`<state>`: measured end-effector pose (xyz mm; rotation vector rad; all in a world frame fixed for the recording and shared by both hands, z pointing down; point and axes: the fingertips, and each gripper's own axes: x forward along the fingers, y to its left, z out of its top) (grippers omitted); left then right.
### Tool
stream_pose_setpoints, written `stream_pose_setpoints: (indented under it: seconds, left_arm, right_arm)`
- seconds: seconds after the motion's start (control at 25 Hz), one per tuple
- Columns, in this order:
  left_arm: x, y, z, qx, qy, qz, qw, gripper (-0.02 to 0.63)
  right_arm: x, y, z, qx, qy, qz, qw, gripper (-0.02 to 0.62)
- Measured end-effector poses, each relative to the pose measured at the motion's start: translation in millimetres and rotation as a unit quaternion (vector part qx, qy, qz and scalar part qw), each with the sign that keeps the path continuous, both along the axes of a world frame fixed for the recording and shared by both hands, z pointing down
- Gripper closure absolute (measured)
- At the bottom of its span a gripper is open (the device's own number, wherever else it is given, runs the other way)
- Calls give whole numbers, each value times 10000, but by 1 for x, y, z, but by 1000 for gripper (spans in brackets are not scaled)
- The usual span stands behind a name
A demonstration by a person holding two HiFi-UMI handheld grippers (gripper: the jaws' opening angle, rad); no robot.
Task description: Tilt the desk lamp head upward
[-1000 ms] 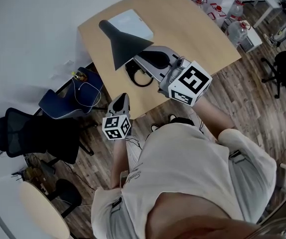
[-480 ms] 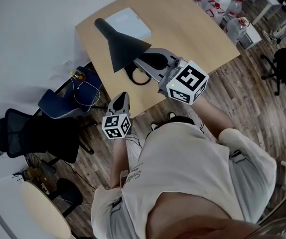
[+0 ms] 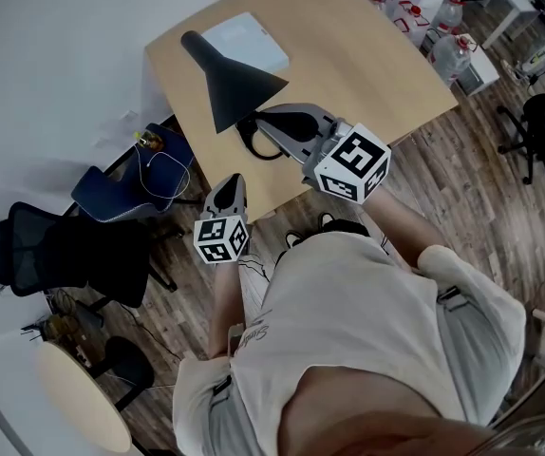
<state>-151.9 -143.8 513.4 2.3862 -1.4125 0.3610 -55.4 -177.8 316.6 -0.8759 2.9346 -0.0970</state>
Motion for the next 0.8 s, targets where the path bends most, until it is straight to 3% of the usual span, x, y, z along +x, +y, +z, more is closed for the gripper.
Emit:
stream_pose_setpoints:
  seconds: [0.36, 0.8]
  left_arm:
    - [12, 0, -26, 257, 25, 65, 9996, 589]
    - [21, 7, -67, 607, 55, 57, 9981, 589]
  right_arm:
    - [13, 5, 54, -211, 606, 218, 9977, 601]
    - [25, 11, 89, -317, 908, 292, 9949, 601]
